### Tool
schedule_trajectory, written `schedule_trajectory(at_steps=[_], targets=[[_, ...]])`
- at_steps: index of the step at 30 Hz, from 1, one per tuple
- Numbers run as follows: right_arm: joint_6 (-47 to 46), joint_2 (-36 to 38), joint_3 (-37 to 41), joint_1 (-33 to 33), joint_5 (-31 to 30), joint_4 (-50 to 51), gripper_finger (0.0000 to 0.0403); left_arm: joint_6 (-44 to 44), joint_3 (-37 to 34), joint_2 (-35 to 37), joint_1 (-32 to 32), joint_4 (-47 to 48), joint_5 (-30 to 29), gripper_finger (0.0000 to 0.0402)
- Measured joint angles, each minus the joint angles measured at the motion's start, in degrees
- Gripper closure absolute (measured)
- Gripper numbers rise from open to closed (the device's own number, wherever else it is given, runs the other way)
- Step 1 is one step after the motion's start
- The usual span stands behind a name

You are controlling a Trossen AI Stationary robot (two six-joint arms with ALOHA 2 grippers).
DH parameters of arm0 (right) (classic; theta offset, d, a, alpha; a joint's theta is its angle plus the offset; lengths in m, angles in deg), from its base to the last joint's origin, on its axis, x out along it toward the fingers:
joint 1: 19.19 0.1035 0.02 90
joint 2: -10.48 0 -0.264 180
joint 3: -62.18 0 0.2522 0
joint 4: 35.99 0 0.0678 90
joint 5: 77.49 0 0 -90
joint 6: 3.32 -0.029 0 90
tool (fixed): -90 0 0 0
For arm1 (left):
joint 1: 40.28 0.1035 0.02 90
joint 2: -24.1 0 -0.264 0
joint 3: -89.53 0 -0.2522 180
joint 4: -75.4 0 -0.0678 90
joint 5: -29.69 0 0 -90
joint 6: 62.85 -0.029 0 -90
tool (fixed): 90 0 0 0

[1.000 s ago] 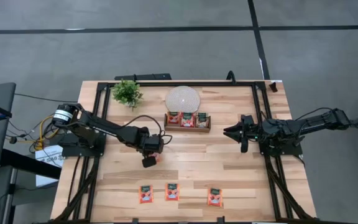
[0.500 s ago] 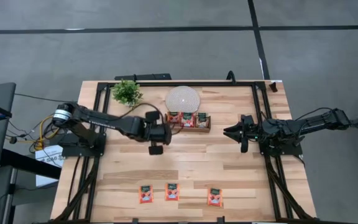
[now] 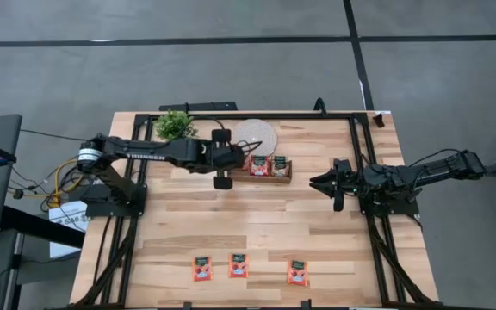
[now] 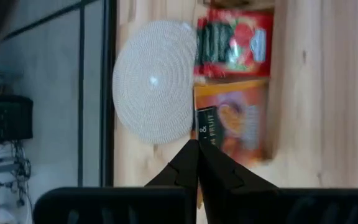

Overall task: Pick & Place Tea
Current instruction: Put the orange tea bag into the left section of the wooden organizer

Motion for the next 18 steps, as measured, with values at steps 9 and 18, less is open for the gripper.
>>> schedule_trajectory(at_steps=[9,18], targets=[[0.0,0.0,0.0,0.0,0.0,0.0,0.0317,-5.7,0.0,-3.4,1.4,-5.0,1.7,0.0401],[0.0,0.0,0.0,0.0,0.0,-0.4,0.0317,-8.9,0.0,-6.6,1.8,-6.2,1.9,0.0401]])
